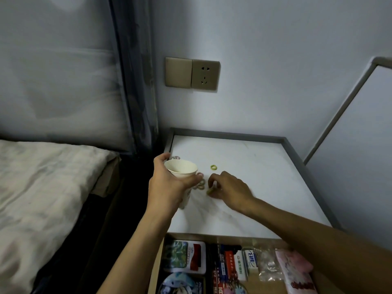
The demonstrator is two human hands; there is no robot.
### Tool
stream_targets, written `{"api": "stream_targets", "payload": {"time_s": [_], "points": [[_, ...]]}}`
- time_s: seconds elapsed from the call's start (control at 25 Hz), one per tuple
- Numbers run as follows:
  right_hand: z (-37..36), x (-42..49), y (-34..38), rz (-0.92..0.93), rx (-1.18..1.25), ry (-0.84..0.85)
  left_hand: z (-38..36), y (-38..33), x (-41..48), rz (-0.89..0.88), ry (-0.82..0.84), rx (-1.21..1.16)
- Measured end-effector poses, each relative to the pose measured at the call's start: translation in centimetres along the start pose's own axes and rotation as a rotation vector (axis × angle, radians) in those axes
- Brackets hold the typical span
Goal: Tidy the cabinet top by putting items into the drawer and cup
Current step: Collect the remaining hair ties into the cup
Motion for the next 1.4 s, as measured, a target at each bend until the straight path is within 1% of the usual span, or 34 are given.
{"api": "stream_targets", "payload": {"time_s": [0.24,0.28,0.36,0.44,0.48,0.56,0.6,0.64,0.68,0.76,0.8,0.84,0.88,0.96,1.04,1.08,1.16,1.24,1.28,1.32,1.4], "points": [[0.1,0.1,-1.0,0.050,0.000,-0.027,-0.1,0.2,-0.2,0.018,0.005,-0.001],[0.1,0.1,-1.3,0.041,-0.016,-0.018,-0.1,0.2,-0.3,0.015,0.011,0.007],[0.4,0.1,-2.1,-0.008,0.003,0.057,-0.4,0.3,-0.4,0.004,0.026,0.022],[1.7,0.1,-2.5,-0.064,0.151,0.134,-0.8,0.5,-0.4,0.008,0.057,0.044],[2.9,0.0,-2.2,-0.069,0.253,0.136,-1.1,0.6,-0.5,0.017,0.075,0.051],[6.1,-0.2,-0.1,0.016,0.452,0.150,-1.5,1.0,-0.5,0.032,0.101,0.063],[7.6,-0.4,1.5,0.094,0.513,0.193,-1.9,1.0,-0.5,0.025,0.117,0.072],[8.8,-0.6,3.2,0.171,0.515,0.248,-2.4,0.9,-0.6,0.015,0.144,0.082],[9.5,-0.9,4.8,0.232,0.448,0.300,-3.0,0.7,-0.8,0.006,0.178,0.094],[10.2,-1.3,6.9,0.313,0.178,0.371,-4.1,0.3,-1.0,-0.029,0.235,0.117],[10.2,-1.3,7.5,0.331,0.065,0.393,-4.4,0.1,-1.1,-0.049,0.241,0.123],[10.3,-1.3,7.7,0.332,0.025,0.414,-4.5,0.0,-1.1,-0.061,0.234,0.123],[10.5,-1.1,7.8,0.320,0.068,0.436,-4.4,0.1,-1.0,-0.060,0.223,0.111],[11.2,-0.6,7.2,0.252,0.309,0.434,-4.0,0.1,-0.9,-0.031,0.200,0.090],[11.5,0.6,5.5,0.170,0.496,0.320,-3.1,0.1,-0.7,-0.024,0.163,0.093],[11.1,1.4,4.3,0.125,0.517,0.263,-2.5,-0.1,-0.5,-0.028,0.140,0.096],[8.8,3.2,1.7,0.021,0.395,0.188,-1.1,0.0,-0.1,-0.034,0.084,0.093],[5.5,5.0,-0.9,-0.112,0.198,0.194,0.2,0.2,0.3,-0.035,0.035,0.086],[4.0,5.8,-1.9,-0.169,0.159,0.207,0.7,0.4,0.5,-0.036,0.018,0.085],[2.8,6.4,-2.4,-0.200,0.172,0.206,1.1,0.4,0.5,-0.040,0.006,0.087],[1.4,7.5,-2.3,-0.174,0.230,0.169,1.6,0.6,0.7,-0.057,-0.008,0.105]]}}
Point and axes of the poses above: each hand's wrist, its own x-axis towards the middle knuckle, its own z-axis out of the back of the hand, y = z × x, the point moved 4 cm from there along x, towards the middle knuckle, and after that the axes turned 10 degrees about -z, right-handed, at the moved point
